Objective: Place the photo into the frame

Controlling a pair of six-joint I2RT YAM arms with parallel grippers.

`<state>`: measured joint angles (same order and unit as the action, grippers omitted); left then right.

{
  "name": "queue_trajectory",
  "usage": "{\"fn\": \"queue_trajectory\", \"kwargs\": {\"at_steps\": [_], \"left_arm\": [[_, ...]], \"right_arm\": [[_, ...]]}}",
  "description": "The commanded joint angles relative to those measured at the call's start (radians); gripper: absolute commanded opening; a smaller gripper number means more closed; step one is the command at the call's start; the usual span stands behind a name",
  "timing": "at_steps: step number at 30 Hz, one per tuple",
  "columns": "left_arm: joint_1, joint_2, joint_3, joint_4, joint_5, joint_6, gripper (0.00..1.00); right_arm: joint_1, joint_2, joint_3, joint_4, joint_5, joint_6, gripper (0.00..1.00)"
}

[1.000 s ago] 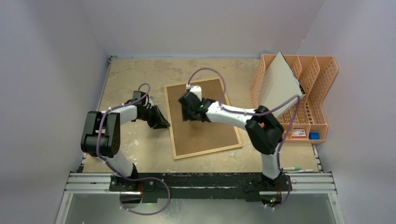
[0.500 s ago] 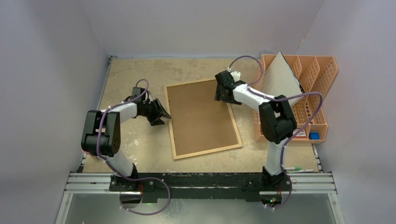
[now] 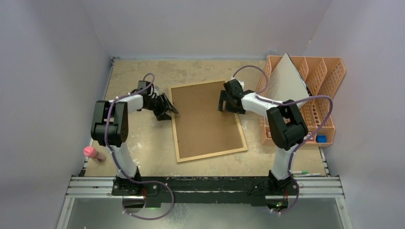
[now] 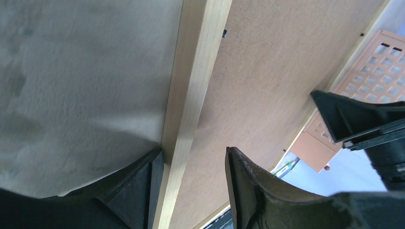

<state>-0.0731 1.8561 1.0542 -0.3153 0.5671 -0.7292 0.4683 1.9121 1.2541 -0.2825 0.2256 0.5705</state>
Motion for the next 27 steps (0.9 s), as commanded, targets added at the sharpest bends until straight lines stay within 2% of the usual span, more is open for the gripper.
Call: {"fn": "queue_trajectory", "kwargs": {"at_steps": [1,10,16,20,27], "left_arm": [[-0.001,0.087,0.119,0.030,0.039,0.045,0.52],[-0.006,0.264,0.344,0.023,0.107,0.103,0.51],[-0.030,0.385,0.475,0.040,0.155,0.112,0.51],[-0.047,0.430,0.500,0.086,0.166,0.087,0.51],[-0.063,0.468,0.540,0.143,0.198,0.054,0.51]], "right_arm": [[0.012,-0.055,-0.102,0.049,-0.203,-0.042,0.89],[0.104,-0.149,-0.239,0.186,-0.475,-0.123,0.87],[0.240,-0.140,-0.266,0.194,-0.496,-0.093,0.87],[0.316,-0.156,-0.262,0.173,-0.477,-0.063,0.87],[0.366,-0.177,-0.241,0.100,-0.420,-0.061,0.88]]}}
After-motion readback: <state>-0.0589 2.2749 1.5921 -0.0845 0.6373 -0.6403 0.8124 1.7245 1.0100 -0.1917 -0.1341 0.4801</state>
